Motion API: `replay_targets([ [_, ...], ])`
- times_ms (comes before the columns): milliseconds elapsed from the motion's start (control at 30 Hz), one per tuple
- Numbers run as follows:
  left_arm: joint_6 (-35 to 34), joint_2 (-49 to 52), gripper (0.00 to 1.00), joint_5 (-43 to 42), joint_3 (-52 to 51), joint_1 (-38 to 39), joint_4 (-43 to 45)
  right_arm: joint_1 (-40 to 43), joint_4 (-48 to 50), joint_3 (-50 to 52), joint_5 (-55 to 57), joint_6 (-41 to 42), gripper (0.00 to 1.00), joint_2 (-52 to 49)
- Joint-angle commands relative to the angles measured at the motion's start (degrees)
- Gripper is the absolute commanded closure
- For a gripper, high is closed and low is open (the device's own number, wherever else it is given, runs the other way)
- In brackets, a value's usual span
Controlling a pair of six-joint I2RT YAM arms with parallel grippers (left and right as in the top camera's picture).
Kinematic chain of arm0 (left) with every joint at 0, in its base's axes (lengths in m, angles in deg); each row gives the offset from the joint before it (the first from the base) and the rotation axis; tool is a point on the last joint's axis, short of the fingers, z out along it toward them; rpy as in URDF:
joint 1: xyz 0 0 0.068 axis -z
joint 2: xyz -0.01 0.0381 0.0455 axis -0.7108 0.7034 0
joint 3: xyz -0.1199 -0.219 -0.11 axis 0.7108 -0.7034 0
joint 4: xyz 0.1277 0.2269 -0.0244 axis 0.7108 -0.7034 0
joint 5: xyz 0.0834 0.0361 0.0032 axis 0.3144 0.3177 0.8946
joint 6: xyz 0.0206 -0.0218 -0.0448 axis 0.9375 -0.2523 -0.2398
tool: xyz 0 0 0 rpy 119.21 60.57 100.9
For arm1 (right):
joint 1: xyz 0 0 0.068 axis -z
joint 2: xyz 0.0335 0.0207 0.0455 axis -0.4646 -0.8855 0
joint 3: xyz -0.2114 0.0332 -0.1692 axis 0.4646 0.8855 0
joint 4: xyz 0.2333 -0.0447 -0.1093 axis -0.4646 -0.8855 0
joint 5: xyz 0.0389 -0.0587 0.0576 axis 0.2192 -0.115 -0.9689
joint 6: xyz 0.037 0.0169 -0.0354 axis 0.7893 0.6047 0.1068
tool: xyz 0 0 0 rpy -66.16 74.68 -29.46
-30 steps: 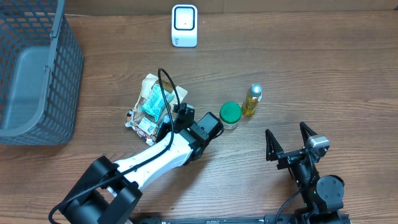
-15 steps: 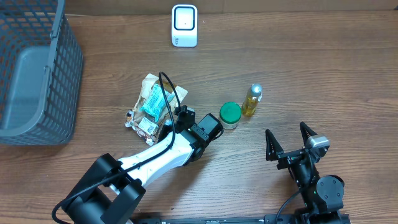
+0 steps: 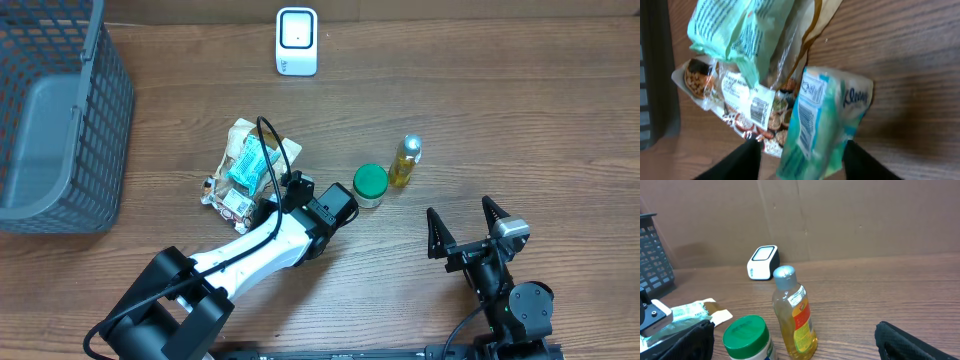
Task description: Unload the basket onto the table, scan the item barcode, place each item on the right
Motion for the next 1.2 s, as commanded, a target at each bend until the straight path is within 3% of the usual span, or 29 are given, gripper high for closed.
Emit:
replay_targets([
  [0, -0.15, 0.39, 0.37, -1.38, 4.31, 0.00, -1.46, 0.17, 0.15, 0.59, 0.55, -0.20, 0.00, 0.68],
  [67, -0.13, 0.39, 0.30, -2.36, 6.82, 0.00, -3.65, 0.17, 0.15, 0.59, 0.55, -0.20, 0.00, 0.68],
  [267, -0.11, 0.39, 0.23, -3.45, 14.73, -0.04, -10.88, 0.17, 0.15, 0.59, 0.55, -0.20, 0.00, 0.68],
  [300, -0.11, 0.37, 0.17, -3.48, 16.35, -0.04, -12.22, 0.17, 0.15, 0.59, 0.55, -0.20, 0.00, 0.68],
  [333, -0.11, 0.39, 0.00, -3.54, 18.10, -0.04, -13.73, 0.17, 0.15, 0.61, 0.55, -0.20, 0.00, 0.68],
  [500, 0.98, 0.39, 0.00, -5.92, 26.64, -0.24, -21.18, 0.17, 0.15, 0.59, 0.55, -0.20, 0.00, 0.68],
  [733, 10.34, 0.39, 0.00, -17.99, 34.45, -3.58, -24.87, 0.17, 0.17, 0.61, 0.55, -0.20, 0.00, 0.68],
  [933, 12.50, 0.52, 0.00, -27.23, 33.22, -8.98, -25.75, 0.15, 0.15, 0.61, 0.55, -0.20, 0.00, 0.68],
  [1167, 17.25, 0.55, 0.02, -32.44, 27.82, -13.27, -25.35, 0.17, 0.15, 0.61, 0.55, -0.20, 0.00, 0.68],
])
